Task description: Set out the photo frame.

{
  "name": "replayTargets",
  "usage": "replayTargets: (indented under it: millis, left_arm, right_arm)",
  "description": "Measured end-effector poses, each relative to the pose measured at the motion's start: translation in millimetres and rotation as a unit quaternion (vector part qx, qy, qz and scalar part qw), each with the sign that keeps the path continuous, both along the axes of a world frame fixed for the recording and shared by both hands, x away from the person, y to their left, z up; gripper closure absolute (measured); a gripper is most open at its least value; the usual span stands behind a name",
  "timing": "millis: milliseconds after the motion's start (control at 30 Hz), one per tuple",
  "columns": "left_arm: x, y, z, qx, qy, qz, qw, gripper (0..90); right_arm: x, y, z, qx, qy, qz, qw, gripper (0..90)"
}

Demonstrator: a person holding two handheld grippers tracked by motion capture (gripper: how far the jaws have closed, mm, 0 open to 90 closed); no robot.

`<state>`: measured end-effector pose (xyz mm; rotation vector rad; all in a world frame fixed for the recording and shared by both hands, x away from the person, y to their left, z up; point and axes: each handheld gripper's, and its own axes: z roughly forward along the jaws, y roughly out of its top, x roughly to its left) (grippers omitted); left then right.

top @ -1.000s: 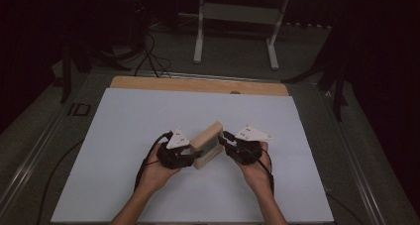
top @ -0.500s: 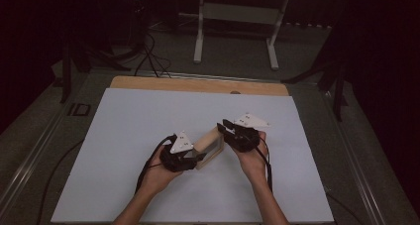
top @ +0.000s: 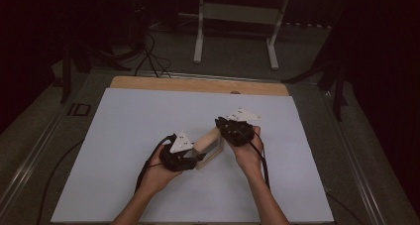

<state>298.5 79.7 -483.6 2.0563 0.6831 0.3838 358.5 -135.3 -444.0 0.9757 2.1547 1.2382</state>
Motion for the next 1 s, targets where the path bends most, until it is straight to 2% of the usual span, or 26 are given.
replayTargets:
  millis: [133,267,367,467,867,1000]
  left_arm:
    - [0.7,3.0,-0.2,0.011,-0.003,0.015,0.9998,53.1]
    - [3.6,8.5,-1.2,-0.001,0.005,0.028,0.9996,53.4]
    - [4.0,8.7,-1.4,-0.001,0.003,0.032,0.9995,53.6]
    - [6.7,12.1,-1.4,-0.002,0.005,0.047,0.9989,54.8]
    - [14.4,18.1,-3.5,-0.017,0.012,0.063,0.9978,57.6]
    - [16.5,18.5,-4.4,-0.012,0.012,0.069,0.9975,57.6]
  right_arm:
    - [-1.3,-0.2,0.3,-0.011,0.005,-0.006,0.9999,85.1]
    - [-0.6,-0.9,-0.7,-0.011,0.008,-0.012,0.9998,85.8]
    - [-1.4,-0.7,-0.6,-0.011,0.009,-0.015,0.9998,86.0]
    - [-2.0,-3.1,0.3,-0.009,0.016,-0.016,0.9997,85.9]
    - [-8.2,-4.5,3.6,-0.006,0.027,-0.012,0.9996,88.0]
    - [-7.6,-5.6,4.9,-0.004,0.036,-0.011,0.9993,89.1]
